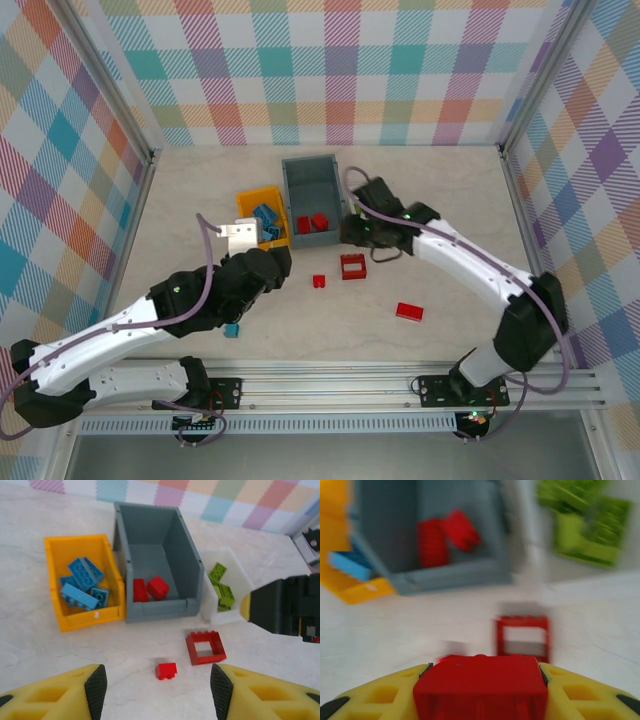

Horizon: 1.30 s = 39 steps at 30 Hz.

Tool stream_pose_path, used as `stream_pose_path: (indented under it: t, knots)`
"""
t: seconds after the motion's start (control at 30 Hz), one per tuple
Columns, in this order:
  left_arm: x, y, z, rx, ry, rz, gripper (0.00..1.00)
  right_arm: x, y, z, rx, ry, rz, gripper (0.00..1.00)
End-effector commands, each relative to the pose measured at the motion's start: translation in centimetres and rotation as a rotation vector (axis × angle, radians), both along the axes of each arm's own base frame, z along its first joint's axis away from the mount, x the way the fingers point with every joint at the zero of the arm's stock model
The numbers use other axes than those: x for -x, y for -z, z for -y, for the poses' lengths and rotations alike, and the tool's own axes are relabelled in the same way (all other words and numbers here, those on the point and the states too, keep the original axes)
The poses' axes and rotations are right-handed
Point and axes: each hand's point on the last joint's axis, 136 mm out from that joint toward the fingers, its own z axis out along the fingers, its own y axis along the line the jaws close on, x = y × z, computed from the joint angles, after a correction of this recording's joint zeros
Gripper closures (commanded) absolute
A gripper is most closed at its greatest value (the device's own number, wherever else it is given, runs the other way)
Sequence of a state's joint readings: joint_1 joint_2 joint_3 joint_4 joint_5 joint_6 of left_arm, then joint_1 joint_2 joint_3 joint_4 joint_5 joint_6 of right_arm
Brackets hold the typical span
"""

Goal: Sort the legos into containers by color

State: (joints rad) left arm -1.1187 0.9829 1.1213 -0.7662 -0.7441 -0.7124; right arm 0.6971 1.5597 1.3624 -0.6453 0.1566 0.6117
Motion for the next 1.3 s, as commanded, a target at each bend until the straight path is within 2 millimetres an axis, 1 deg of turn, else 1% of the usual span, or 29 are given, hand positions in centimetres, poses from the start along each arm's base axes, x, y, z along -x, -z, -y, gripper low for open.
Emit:
stream_pose_path:
  t: [0.0, 0.07, 0.17, 0.23, 0.3, 0.37, 0.5, 0.57, 0.63, 0.7, 0.77, 0.83, 0.93, 1.03, 1.13, 1.2, 1.23, 1.27]
  knots:
    - [-0.3, 1.0, -1.3, -0.063, -0.074, 0.016, 0.41, -2.4, 1.6, -2.3, 0.054, -0.007, -0.034, 0.55]
    - [-0.4, 0.9, -1.0, -0.05, -0.079, 0.02, 0.41, -4.7, 2.0, -4.1, 0.059, 0.009, -0.049, 0.54]
    - [-0.6, 0.7, -0.5, -0.041, -0.078, 0.026, 0.41, -7.8, 3.2, -6.2, 0.07, 0.046, -0.081, 0.53]
    - [-0.7, 0.7, -0.2, -0.04, -0.069, 0.027, 0.41, -9.5, 4.2, -7.3, 0.076, 0.066, -0.101, 0.53]
    - [-0.7, 0.9, 0.0, -0.047, -0.064, 0.021, 0.41, -11.0, 5.3, -8.0, 0.091, 0.094, -0.116, 0.53]
    - [-0.6, 1.2, 0.0, -0.051, -0.06, 0.008, 0.41, -12.2, 6.6, -8.1, 0.11, 0.131, -0.137, 0.53]
    - [-0.1, 2.2, -0.5, -0.049, -0.059, -0.021, 0.42, -14.0, 8.6, -8.5, 0.099, 0.154, -0.16, 0.51]
    - [0.2, 2.8, -1.0, -0.056, -0.073, -0.041, 0.42, -14.4, 9.4, -8.9, 0.099, 0.141, -0.167, 0.46]
    - [0.5, 3.3, -1.3, -0.059, -0.074, -0.062, 0.42, -14.6, 9.8, -9.1, 0.102, 0.13, -0.175, 0.4]
    - [0.8, 3.8, -1.7, -0.064, -0.078, -0.084, 0.42, -14.7, 9.5, -9.3, 0.096, 0.119, -0.17, 0.35]
    - [1.2, 4.5, -2.2, -0.069, -0.083, -0.106, 0.42, -14.6, 8.3, -9.7, 0.082, 0.102, -0.149, 0.31]
    - [1.5, 5.0, -2.5, -0.067, -0.088, -0.122, 0.42, -14.5, 6.6, -10.0, 0.067, 0.085, -0.119, 0.3]
    - [1.9, 5.9, -3.4, -0.068, -0.114, -0.148, 0.42, -14.1, 3.4, -10.1, 0.056, 0.073, -0.059, 0.3]
    - [2.4, 6.6, -4.7, -0.083, -0.161, -0.18, 0.42, -13.2, -0.5, -10.0, 0.049, 0.063, 0.017, 0.31]
    - [3.4, 8.1, -6.8, -0.123, -0.243, -0.242, 0.4, -11.6, -4.1, -9.4, 0.041, 0.069, 0.079, 0.32]
    - [4.4, 10.1, -8.3, -0.147, -0.3, -0.318, 0.34, -9.9, -6.4, -8.9, 0.029, 0.07, 0.127, 0.33]
    - [4.9, 11.2, -8.8, -0.146, -0.325, -0.364, 0.33, -9.0, -7.0, -8.9, 0.025, 0.06, 0.15, 0.33]
    - [5.5, 12.7, -9.3, -0.136, -0.348, -0.424, 0.31, -7.7, -6.7, -8.8, 0.027, 0.042, 0.162, 0.33]
